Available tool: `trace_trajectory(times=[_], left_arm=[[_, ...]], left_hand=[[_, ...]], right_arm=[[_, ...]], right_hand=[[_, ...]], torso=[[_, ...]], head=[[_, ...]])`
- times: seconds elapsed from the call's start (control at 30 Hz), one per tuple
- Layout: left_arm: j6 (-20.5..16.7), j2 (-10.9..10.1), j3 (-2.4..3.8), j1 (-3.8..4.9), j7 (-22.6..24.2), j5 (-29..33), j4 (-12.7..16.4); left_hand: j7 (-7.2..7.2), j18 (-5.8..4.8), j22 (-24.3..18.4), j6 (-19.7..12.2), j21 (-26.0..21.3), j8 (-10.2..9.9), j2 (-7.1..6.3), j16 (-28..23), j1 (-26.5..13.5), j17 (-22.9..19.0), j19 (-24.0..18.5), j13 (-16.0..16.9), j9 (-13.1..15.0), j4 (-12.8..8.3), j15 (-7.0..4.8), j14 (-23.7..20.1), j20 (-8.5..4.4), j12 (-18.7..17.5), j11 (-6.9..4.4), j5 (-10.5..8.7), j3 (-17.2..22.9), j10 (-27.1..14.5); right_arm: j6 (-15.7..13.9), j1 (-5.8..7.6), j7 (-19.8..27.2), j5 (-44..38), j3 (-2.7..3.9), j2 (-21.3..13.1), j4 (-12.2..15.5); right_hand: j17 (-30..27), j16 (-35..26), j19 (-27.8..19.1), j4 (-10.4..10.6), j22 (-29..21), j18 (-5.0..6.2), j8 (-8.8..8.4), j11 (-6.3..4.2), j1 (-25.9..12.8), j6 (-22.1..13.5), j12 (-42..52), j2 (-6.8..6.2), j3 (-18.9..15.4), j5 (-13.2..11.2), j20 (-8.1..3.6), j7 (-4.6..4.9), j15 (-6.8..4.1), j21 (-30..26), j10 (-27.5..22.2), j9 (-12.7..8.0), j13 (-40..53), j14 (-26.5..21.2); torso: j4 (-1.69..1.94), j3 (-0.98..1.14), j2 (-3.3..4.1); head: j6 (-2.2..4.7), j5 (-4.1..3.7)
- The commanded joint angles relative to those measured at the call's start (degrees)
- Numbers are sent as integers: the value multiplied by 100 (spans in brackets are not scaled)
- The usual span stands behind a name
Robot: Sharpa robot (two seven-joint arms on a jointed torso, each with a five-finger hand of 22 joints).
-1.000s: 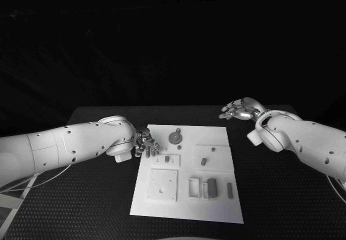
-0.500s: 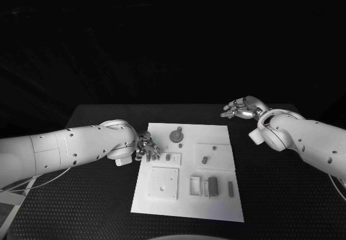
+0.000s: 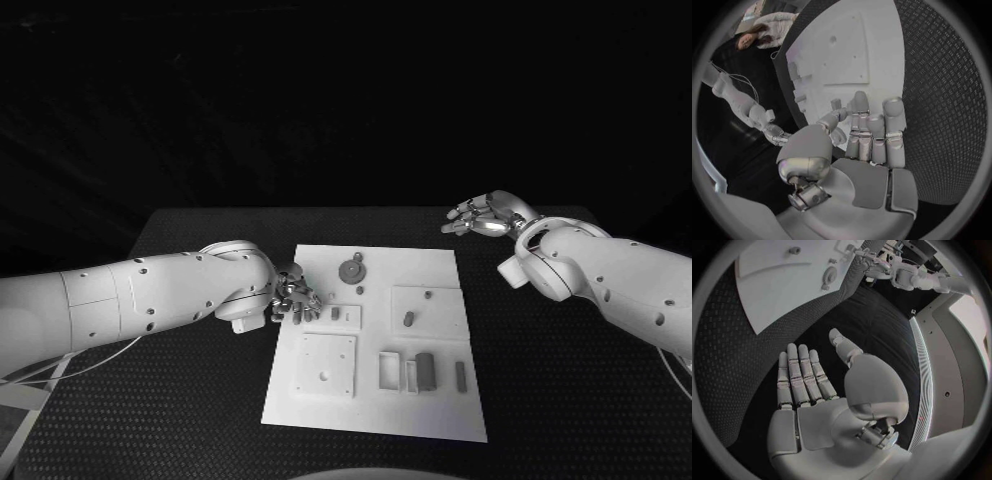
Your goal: Assemble the parts on the task board
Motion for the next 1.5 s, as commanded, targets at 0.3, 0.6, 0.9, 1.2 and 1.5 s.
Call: trace_trajectory(times=[0.3,0.6,0.9,1.2,1.5], left_arm=[[-57,19,-16,-3,20,-190,-10],[-112,32,-21,-16,56,-317,-58],[-126,45,-22,-26,95,-317,-53],[-53,54,-23,-29,91,-315,-45],[8,109,-47,-45,56,-458,-59]], left_hand=[[1,359,108,33,33,14,33,28,77,-6,31,9,5,-742,-37,-2,-21,38,-3,32,763,57],[0,359,107,34,33,13,31,29,79,-7,32,10,6,-742,-38,0,-22,39,-4,32,763,59],[0,359,107,34,34,13,30,29,82,-7,33,11,6,-742,-38,1,-23,39,-5,32,764,59],[0,358,106,35,33,12,30,29,84,-8,34,11,7,-743,-39,2,-23,40,-5,32,764,59],[0,357,105,34,33,11,30,28,85,-10,34,12,7,-741,-39,3,-24,40,-5,30,764,58]], right_arm=[[67,0,31,29,1,-15,14],[74,0,28,29,1,-14,8],[78,0,27,29,1,-11,2],[86,-2,27,29,1,-10,-1],[86,-4,27,29,1,-11,2]], right_hand=[[2,-23,-37,0,12,-112,38,12,14,-38,-18,10,-25,8,-4,142,33,-41,33,-9,-14,18],[3,-31,-40,-2,14,-111,39,12,21,-38,-18,11,-26,8,-4,142,34,-45,35,-10,-22,16],[3,-36,-42,-1,16,-111,40,12,22,-38,-18,12,-27,8,-4,142,35,-47,36,-10,-28,15],[4,-41,-44,0,18,-111,41,12,23,-39,-18,13,-29,8,-2,142,36,-49,38,-11,-33,15],[5,-46,-45,1,21,-111,42,12,21,-39,-17,15,-33,8,-1,142,37,-51,40,-11,-40,15]], torso=[[4,1,-1],[1,-2,-1],[5,-5,0],[3,-1,-1],[2,0,0]], head=[[-14,-21],[-16,-33],[-21,-37],[-34,-36],[-46,-40]])
